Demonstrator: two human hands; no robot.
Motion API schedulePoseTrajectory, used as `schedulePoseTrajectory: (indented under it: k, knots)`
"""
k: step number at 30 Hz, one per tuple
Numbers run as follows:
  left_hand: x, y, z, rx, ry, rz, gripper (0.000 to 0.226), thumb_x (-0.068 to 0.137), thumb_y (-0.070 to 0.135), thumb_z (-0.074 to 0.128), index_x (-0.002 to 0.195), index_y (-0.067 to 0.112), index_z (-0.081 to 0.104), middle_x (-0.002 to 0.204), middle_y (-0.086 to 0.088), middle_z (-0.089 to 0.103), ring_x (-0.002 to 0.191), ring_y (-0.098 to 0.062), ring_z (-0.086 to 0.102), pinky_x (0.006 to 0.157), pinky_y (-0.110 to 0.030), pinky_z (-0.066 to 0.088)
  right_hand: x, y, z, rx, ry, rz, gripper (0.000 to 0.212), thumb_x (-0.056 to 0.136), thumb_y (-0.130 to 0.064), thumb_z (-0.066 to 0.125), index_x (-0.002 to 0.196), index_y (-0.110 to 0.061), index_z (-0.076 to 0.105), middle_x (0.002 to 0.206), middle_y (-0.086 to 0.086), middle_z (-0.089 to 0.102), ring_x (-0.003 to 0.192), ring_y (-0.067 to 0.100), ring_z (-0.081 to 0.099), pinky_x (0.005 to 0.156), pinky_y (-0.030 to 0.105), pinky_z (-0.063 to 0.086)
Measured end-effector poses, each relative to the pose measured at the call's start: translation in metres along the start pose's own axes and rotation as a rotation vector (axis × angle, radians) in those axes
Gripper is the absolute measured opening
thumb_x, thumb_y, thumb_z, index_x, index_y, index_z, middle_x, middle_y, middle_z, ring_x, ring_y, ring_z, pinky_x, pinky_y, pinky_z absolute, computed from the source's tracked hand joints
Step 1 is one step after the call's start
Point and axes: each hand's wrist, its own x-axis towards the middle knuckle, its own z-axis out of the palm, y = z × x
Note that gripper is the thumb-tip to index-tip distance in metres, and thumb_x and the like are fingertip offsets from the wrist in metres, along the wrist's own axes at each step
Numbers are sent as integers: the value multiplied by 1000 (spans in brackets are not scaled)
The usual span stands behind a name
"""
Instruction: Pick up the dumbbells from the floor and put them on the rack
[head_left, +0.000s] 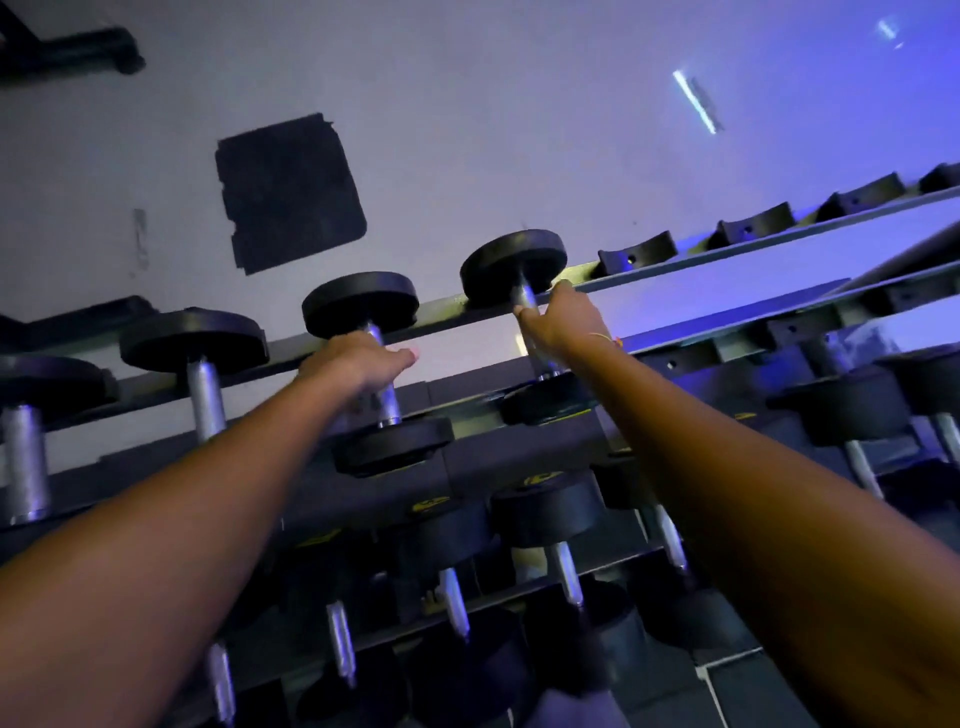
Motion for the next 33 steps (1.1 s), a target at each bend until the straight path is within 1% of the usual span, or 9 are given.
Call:
schedulePoseTrajectory:
  k: [2,4,8,11,14,20,24,28,33]
  knots:
    - [-25,10,-16,264,62,109,57,78,75,51,77,18,57,84,-2,66,79,-26,67,79,-33,54,-24,8,-16,-17,70,-5,66,86,-61,49,129,-12,43,129,15,52,119,37,51,96,50,46]
    - [-51,29,-28,399,164,257,57,81,73,48,79,18,58,81,0,64,80,-24,63,69,-31,46,-49,19,-36,-16,132,-6,63,87,-57,53,130,-12,43,130,16,51,121,37,49,96,50,46]
    - [-104,83,-31,361,274,588,54,84,72,44,79,20,55,88,-2,65,82,-27,60,64,-33,41,-107,54,-81,-16,322,9,62,89,-51,57,132,-9,44,129,19,51,123,39,48,99,47,44]
    - [-152,124,-14,307,280,849,53,87,69,47,100,19,59,100,-4,65,92,-29,61,77,-39,51,-158,93,-111,1,473,33,57,87,-50,59,125,-8,49,123,21,54,116,40,51,97,48,46]
    - [-204,154,19,299,275,1094,63,87,68,49,126,20,58,123,-9,61,115,-34,54,91,-45,49,-222,138,-133,-67,589,94,51,84,-52,59,114,-11,52,115,18,56,111,40,52,90,49,48]
    - [-315,199,97,493,401,1571,71,89,67,46,143,21,43,144,-14,44,130,-36,41,105,-47,39,-374,244,-152,-203,790,380,63,88,-53,56,136,-13,42,133,14,48,122,38,45,95,50,43]
    - [-407,216,160,538,371,1772,75,89,66,45,149,22,37,152,-17,36,137,-35,34,110,-46,34,-488,321,-145,-196,884,581,74,92,-53,50,150,-13,25,152,10,32,137,32,31,104,54,35]
    - [-512,208,238,556,273,1924,76,90,68,42,152,25,30,157,-16,27,142,-36,26,112,-50,31,-609,392,-119,-161,965,749,76,91,-55,50,151,-14,24,155,7,30,141,28,28,107,51,36]
    - [-642,162,343,557,109,2020,77,90,68,43,154,28,25,161,-11,20,146,-32,20,116,-48,26,-758,465,-61,-206,892,884,78,91,-56,50,151,-15,22,155,6,29,142,27,28,106,48,37]
